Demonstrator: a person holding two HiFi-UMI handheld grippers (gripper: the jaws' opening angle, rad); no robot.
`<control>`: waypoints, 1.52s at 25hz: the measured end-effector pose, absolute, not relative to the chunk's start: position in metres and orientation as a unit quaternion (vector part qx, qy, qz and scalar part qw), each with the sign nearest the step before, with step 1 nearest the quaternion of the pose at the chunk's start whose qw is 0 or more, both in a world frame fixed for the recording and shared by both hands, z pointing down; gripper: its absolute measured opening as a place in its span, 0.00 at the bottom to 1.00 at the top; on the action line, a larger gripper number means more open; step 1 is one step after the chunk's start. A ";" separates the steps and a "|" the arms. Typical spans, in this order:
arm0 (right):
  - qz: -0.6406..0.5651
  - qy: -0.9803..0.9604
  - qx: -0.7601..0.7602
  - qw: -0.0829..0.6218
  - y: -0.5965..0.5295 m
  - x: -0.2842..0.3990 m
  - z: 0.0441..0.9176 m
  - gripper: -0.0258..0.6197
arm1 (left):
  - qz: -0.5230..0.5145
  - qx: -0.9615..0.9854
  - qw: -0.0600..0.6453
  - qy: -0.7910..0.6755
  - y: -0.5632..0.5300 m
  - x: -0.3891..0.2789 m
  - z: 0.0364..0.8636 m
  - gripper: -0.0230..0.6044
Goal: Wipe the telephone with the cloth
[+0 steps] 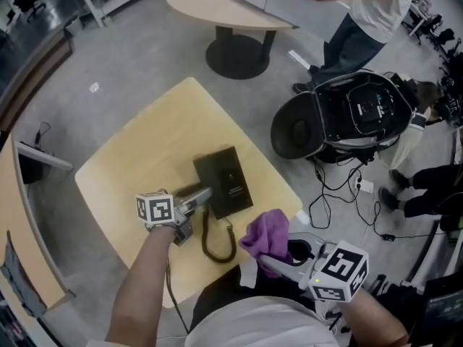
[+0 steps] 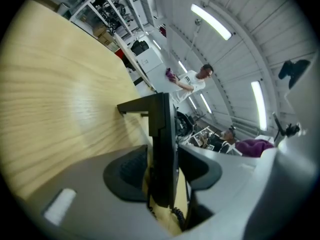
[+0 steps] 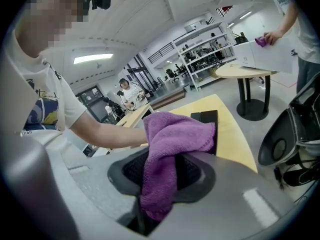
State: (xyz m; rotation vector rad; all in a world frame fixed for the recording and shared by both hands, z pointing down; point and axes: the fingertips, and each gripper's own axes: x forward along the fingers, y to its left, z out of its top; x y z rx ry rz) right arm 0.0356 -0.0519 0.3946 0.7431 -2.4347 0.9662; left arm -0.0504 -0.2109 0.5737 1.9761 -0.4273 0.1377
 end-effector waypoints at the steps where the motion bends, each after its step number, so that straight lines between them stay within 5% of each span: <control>1: 0.346 -0.875 0.268 0.208 -0.053 0.036 0.386 0.21 | 0.061 0.827 0.528 -0.182 -0.211 -0.051 0.566 0.38; 15: 0.277 -0.891 0.295 0.207 -0.039 0.029 0.528 0.21 | 0.048 0.864 0.426 -0.264 -0.190 -0.106 0.664 0.38; 28: 0.192 -0.923 0.231 0.239 -0.032 0.052 0.421 0.21 | 0.119 0.849 0.301 -0.419 -0.081 -0.138 0.497 0.23; 32: 0.156 -0.937 0.198 0.243 -0.012 0.070 0.416 0.21 | 0.132 0.837 0.242 -0.473 -0.034 -0.108 0.456 0.04; 38: 0.127 -0.953 0.161 0.222 0.020 0.103 0.404 0.21 | 0.122 0.841 0.209 -0.484 0.050 -0.033 0.404 0.04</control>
